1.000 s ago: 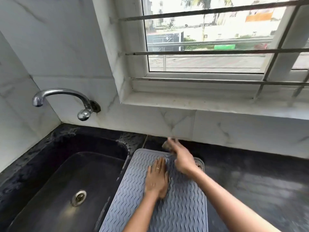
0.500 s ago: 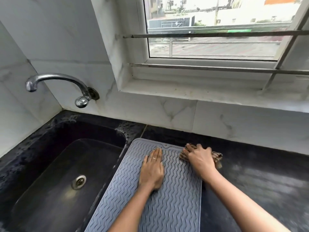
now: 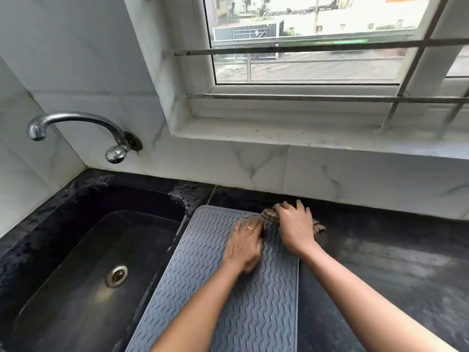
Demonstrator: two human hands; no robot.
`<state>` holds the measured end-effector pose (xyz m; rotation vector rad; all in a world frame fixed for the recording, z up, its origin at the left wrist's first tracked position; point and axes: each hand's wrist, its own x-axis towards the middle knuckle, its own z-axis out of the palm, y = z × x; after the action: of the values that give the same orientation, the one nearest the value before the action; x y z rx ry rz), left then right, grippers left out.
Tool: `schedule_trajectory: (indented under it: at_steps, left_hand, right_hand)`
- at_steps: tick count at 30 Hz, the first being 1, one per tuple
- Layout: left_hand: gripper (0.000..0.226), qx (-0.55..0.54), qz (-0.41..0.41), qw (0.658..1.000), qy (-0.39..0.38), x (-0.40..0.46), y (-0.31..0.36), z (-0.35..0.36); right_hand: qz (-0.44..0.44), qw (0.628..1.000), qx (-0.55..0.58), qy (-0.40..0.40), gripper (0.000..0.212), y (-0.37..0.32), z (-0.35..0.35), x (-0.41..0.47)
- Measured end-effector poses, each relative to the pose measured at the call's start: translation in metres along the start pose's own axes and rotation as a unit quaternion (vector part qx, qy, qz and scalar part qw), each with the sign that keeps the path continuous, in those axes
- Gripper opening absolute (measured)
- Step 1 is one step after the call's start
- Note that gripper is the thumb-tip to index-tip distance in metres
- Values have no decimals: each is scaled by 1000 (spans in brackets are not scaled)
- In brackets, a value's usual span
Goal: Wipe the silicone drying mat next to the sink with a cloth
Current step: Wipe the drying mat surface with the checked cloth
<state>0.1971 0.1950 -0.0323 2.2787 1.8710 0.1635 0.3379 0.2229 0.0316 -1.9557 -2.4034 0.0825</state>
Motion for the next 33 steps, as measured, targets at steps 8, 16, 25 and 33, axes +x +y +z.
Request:
schedule_trajectory:
  at_steps: [8, 16, 25, 33]
  left_hand:
    - [57, -44, 7, 996, -71, 9, -1, 13]
    - [57, -26, 23, 993, -110, 11, -7, 11]
    - [55, -45, 12, 991, -125, 16, -6, 8]
    - [57, -53, 21, 993, -106, 17, -11, 11]
  right_hand:
    - [44, 995, -79, 47, 50, -44, 53, -55]
    - [32, 997, -63, 19, 26, -63, 37, -118]
    - [148, 958, 204, 139, 46, -14, -4, -47]
    - [55, 997, 36, 47, 52, -40, 56, -54]
